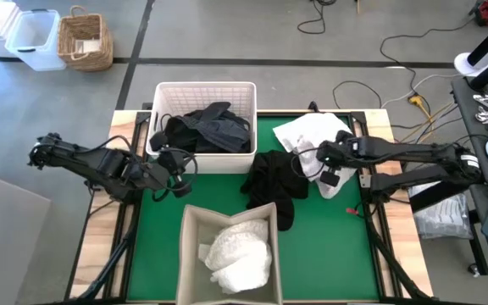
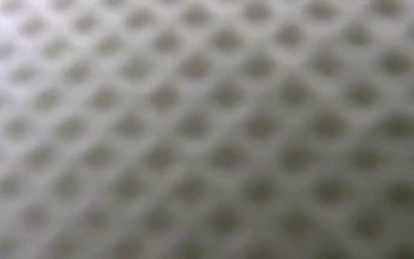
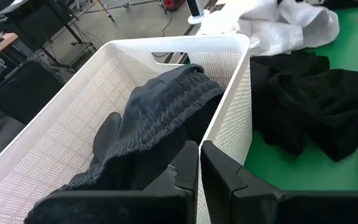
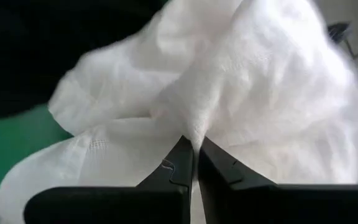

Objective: Sort clothes
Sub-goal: Put the white shirt into the laundry organizer

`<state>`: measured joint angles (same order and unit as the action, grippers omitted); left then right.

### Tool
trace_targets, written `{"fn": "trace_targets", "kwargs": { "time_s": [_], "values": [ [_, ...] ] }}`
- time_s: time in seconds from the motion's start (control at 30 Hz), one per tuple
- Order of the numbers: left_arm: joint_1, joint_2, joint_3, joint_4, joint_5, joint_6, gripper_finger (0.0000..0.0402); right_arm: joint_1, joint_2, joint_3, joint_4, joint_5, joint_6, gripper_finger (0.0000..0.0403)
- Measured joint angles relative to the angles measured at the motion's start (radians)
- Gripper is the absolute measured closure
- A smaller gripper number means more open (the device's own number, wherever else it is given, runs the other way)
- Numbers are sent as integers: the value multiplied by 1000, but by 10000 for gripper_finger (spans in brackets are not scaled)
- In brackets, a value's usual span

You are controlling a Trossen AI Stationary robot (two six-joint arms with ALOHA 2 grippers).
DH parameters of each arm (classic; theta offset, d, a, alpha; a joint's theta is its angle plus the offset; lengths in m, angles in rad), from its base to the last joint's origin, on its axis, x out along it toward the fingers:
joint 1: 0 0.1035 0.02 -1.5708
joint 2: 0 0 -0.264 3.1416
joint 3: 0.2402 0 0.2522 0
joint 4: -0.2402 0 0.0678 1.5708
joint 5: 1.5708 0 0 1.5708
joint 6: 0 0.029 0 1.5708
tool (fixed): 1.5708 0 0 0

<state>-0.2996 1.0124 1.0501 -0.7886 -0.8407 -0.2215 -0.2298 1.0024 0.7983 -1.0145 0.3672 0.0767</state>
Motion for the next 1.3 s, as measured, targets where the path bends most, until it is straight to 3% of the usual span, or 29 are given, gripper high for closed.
{"fn": "trace_targets", "kwargs": {
  "time_s": [0.2, 0.53, 1.3],
  "values": [
    [0, 8, 0, 1, -12, 6, 401, 0, -131, 49, 27, 1, -4, 394],
    [0, 7, 1, 1, -14, 7, 401, 0, -305, 54, 223, 1, -24, 394],
    [0, 5, 2, 55, -17, 27, 401, 0, -444, 54, 725, -25, -258, 394]
  ]
}}
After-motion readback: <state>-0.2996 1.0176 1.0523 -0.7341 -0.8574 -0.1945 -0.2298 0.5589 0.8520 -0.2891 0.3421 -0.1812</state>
